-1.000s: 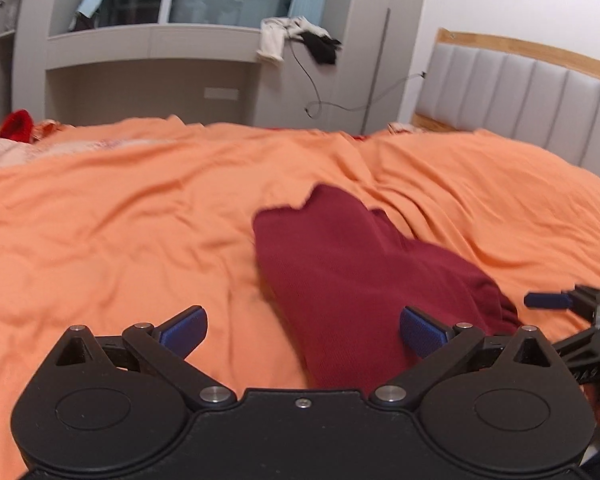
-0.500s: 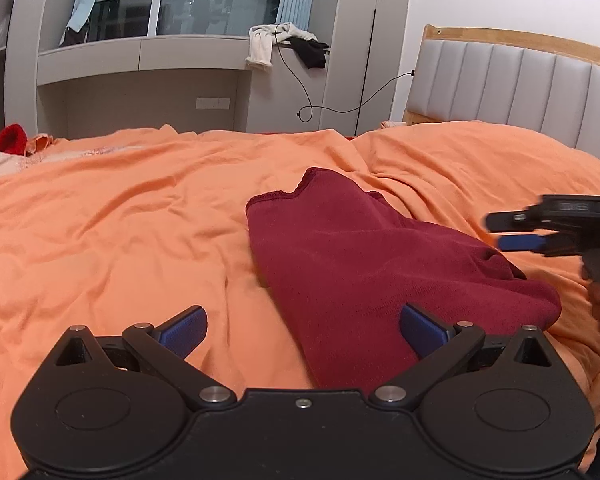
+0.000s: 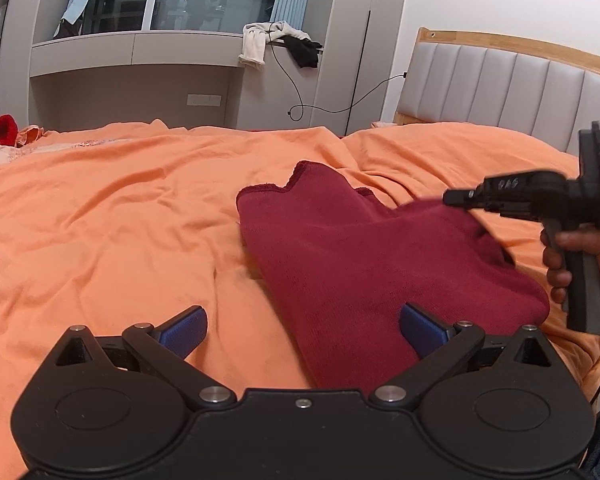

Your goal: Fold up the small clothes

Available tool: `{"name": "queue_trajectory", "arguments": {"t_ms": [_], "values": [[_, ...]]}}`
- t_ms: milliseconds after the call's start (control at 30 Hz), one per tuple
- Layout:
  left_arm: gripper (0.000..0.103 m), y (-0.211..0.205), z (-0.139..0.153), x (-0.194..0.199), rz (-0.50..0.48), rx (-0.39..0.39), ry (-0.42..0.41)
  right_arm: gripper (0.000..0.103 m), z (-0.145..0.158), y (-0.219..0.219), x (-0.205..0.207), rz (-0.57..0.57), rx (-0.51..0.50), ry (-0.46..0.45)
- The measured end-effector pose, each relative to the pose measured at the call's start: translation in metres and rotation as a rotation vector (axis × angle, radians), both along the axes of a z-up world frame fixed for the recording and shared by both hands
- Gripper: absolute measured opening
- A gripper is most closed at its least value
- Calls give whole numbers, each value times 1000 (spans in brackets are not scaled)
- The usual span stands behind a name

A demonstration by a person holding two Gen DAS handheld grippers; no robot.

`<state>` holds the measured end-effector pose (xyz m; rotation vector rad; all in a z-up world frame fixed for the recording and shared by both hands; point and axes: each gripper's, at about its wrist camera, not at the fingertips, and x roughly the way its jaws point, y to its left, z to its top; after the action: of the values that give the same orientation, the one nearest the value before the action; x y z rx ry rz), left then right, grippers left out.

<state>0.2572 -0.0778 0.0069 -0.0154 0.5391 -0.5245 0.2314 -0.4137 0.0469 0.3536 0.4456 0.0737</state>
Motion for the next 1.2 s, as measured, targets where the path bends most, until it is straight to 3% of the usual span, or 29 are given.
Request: {"name": "queue_trajectory", "arguments": {"t_ms": [100,200,300,367,400,533,633,767,900,1000,1200], "values": [[102,-1,-2,-1,6,-1,-1,1,-17,0,10,-39,-61,64],[102,0,-2,-1,7,1,-3,2,-30,-13,10,-35,2,134],[102,0,-1,0,7,-1,2,15,-25,-18,-5,8,55,136],[102,0,-2,0,7,-2,3,48,-19,-18,-19,31,59,135],[102,0,-2,0,8,-2,2,53,-17,-17,-26,28,49,138],[102,-1,-1,0,12,-2,-1,58,-12,-14,-42,13,16,160],[102,-1,-2,-1,16,-2,-5,70,-3,-17,-56,-18,21,106],[102,-1,-3,-2,20,-3,-8,76,-3,-18,-59,-11,60,60],[102,-2,-3,-4,25,0,-20,78,-18,-6,-42,-45,43,172],[102,-1,-3,-6,25,7,-31,80,-23,-7,-42,-73,90,243],[102,0,-1,-7,25,4,-25,88,-18,-2,-58,-83,4,281]]}}
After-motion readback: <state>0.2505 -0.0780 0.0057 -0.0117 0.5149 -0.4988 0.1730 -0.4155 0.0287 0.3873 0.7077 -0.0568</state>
